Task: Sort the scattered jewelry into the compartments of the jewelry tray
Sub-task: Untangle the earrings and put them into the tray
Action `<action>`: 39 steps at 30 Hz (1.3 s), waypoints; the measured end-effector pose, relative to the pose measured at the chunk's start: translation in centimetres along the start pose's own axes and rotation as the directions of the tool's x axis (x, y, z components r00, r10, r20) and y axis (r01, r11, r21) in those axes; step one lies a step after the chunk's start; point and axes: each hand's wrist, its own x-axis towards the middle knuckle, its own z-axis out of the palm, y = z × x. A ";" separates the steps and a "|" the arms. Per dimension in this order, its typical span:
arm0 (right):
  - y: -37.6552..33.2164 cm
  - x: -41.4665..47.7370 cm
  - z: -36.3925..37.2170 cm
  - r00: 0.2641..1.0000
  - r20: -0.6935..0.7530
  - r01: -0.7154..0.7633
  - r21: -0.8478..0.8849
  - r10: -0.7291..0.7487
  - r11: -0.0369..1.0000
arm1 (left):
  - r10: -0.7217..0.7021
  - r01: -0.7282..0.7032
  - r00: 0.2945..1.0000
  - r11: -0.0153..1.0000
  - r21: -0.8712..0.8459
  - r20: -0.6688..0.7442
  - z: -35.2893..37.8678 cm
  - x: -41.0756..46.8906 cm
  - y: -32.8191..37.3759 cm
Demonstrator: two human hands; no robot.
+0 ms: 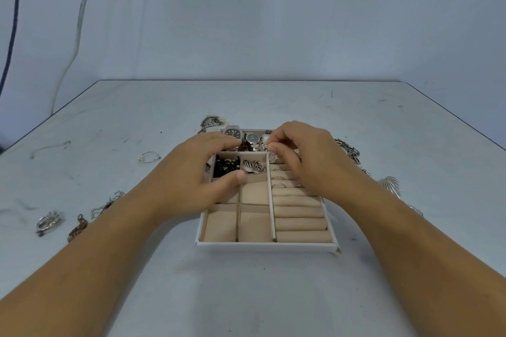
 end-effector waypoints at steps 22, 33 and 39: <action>-0.1 0.8 1.7 0.984 0.168 0.009 -0.328 0.049 0.945 | -0.041 0.041 0.997 0.999 -0.005 0.069 -0.3 -1.5 -1.2; 1.0 -0.7 -4.5 0.977 0.193 -0.046 -0.209 0.087 0.977 | -0.009 0.010 0.999 1.000 -0.014 0.040 -0.5 -1.2 1.5; 4.5 -3.7 -10.7 0.952 0.230 -0.108 -0.362 0.201 0.926 | 0.123 -0.125 0.987 0.992 0.016 0.107 0.1 0.3 7.2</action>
